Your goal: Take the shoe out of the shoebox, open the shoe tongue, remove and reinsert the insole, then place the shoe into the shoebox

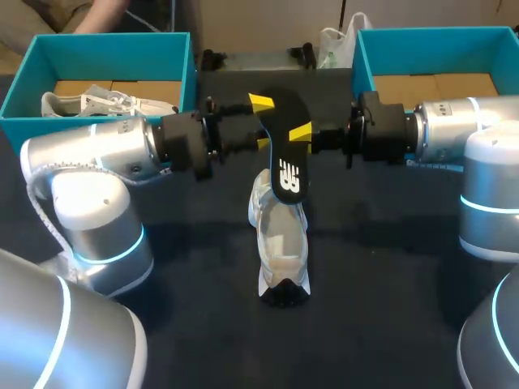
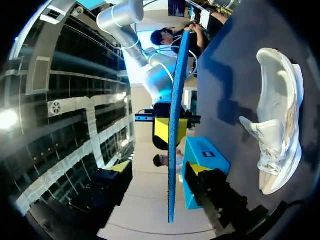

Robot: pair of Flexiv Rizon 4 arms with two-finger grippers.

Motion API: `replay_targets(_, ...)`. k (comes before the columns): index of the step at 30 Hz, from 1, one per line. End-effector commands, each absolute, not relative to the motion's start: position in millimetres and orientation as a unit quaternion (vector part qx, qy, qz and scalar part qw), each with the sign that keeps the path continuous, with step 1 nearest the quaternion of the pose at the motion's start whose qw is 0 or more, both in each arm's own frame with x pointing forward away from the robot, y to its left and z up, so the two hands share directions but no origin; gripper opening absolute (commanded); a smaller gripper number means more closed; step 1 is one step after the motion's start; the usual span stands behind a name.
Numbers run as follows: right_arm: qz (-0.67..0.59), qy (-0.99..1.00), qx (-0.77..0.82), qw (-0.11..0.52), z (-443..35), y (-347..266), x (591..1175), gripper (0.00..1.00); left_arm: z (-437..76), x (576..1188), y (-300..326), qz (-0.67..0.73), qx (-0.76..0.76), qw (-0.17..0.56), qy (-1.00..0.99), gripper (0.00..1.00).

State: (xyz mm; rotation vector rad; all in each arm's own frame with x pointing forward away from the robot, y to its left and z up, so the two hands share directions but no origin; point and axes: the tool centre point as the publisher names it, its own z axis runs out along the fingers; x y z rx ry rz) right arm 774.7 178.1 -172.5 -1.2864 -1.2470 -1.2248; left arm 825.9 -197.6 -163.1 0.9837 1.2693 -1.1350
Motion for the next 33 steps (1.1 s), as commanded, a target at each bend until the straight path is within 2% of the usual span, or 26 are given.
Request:
replay_targets(1,-0.500,-0.507,-0.525,0.466,-173,180,774,0.00,-162,830,-201,-0.475,0.425,0.542,0.547,0.58)
replay_targets(8,-0.500,-0.507,-0.525,0.466,-173,180,774,0.00,-167,835,-204,-0.471,0.437,0.521,0.562,0.65)
replay_targets(11,-0.500,-0.507,-0.525,0.466,-173,180,774,0.00,-168,836,-205,-0.468,0.442,0.517,0.564,0.64)
replay_targets(18,-0.500,-0.507,-0.525,0.466,-173,180,774,0.00,-170,839,-208,-0.464,0.451,0.503,0.573,0.57)
replay_targets(20,-0.500,-0.507,-0.525,0.466,-173,180,774,0.00,-172,838,-209,-0.463,0.456,0.497,0.575,0.52)
replay_targets(33,-0.500,-0.507,-0.525,0.466,-173,180,774,0.00,-177,839,-213,-0.454,0.477,0.466,0.590,0.43)
